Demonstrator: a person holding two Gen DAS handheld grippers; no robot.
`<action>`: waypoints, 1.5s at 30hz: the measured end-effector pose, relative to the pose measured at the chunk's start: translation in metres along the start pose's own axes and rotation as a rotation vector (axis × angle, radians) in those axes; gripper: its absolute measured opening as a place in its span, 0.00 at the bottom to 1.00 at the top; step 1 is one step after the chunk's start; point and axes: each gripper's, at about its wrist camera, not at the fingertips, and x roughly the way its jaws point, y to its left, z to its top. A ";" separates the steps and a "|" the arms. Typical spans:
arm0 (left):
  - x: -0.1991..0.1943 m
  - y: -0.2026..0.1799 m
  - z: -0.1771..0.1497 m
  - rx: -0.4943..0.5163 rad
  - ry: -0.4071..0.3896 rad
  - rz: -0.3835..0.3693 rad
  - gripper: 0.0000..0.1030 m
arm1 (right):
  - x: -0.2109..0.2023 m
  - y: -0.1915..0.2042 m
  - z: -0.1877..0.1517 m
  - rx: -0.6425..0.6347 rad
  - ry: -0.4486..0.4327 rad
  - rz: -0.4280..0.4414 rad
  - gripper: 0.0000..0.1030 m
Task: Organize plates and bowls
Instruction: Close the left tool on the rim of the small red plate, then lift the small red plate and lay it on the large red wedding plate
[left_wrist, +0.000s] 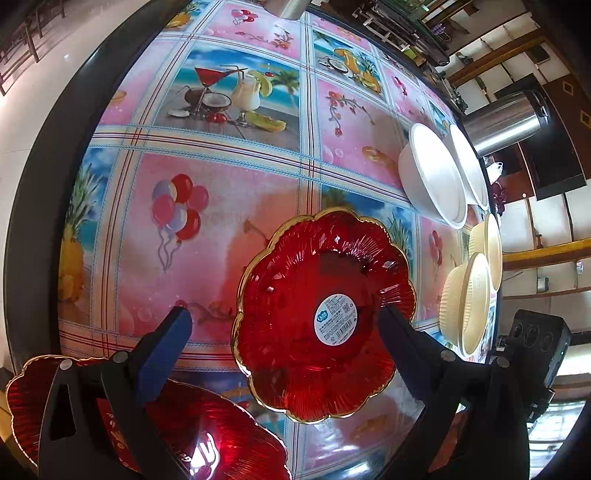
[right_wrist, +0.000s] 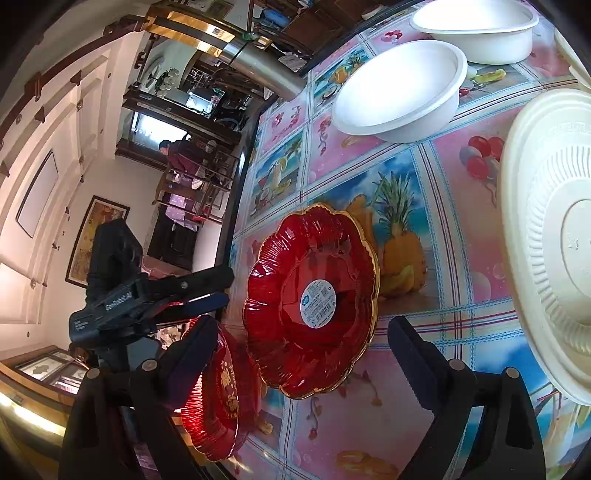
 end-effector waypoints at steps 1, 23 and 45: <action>0.001 0.000 0.000 0.003 0.000 -0.006 0.97 | 0.001 0.000 0.000 0.002 0.001 0.002 0.88; 0.004 0.009 -0.009 -0.011 -0.009 0.077 0.23 | 0.014 -0.016 0.004 0.035 -0.015 -0.072 0.32; -0.010 0.000 -0.014 0.011 -0.081 0.141 0.07 | 0.010 -0.021 0.007 0.003 -0.096 -0.130 0.07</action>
